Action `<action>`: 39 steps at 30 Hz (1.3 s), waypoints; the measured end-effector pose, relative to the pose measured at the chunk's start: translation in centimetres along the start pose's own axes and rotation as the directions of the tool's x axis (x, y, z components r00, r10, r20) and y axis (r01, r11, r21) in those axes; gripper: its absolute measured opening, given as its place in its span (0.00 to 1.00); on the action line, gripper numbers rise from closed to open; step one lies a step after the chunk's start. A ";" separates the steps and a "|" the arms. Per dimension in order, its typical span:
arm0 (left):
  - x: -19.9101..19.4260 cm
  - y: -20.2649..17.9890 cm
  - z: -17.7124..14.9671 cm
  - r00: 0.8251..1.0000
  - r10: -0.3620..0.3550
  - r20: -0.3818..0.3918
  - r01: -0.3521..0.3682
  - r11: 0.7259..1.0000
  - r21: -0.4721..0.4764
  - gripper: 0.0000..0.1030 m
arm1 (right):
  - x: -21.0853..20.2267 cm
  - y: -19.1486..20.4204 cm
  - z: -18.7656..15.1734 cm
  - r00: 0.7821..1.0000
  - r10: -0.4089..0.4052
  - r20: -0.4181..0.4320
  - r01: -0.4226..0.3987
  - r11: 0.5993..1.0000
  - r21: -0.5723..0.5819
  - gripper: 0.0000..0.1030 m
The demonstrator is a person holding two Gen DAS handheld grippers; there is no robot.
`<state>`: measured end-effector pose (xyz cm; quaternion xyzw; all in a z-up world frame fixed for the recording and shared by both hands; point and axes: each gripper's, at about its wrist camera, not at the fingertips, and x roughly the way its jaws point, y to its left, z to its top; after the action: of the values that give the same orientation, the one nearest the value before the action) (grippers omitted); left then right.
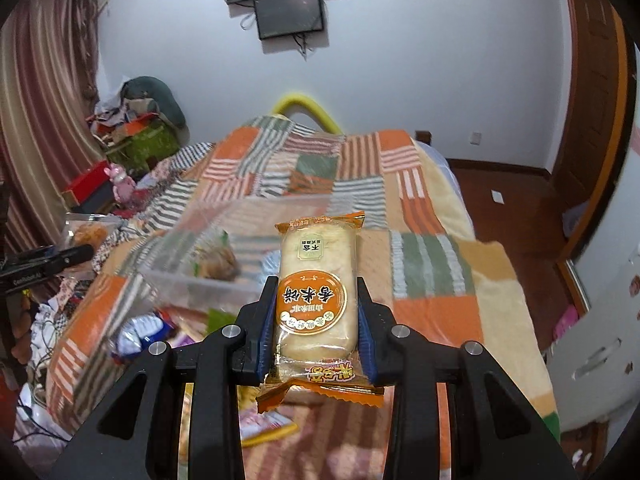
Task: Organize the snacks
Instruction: 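Lower both held packs into the clear box and open both tools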
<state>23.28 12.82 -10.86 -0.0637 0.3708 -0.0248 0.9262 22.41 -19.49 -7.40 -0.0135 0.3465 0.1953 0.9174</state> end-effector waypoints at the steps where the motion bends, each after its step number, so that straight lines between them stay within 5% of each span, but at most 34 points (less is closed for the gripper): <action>1: 0.0 -0.3 0.1 1.000 -0.004 0.003 0.004 1.000 0.003 0.51 | 0.1 0.3 0.2 1.000 0.006 0.005 -0.006 1.000 -0.006 0.30; 17: 4.9 -4.0 2.3 0.999 -0.040 -0.015 0.041 0.998 0.055 0.51 | 4.5 3.6 3.0 0.997 0.071 0.012 -0.070 0.995 -0.074 0.30; 39: 12.5 -4.3 2.1 0.993 -0.053 -0.103 0.058 0.997 0.048 0.51 | 12.8 6.0 2.9 0.975 0.096 -0.202 -0.129 0.979 -0.156 0.30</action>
<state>33.79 7.58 -17.34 -0.0491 0.4146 -0.0630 0.9065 30.74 -9.00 -12.71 -0.0900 0.4166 0.2736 0.8623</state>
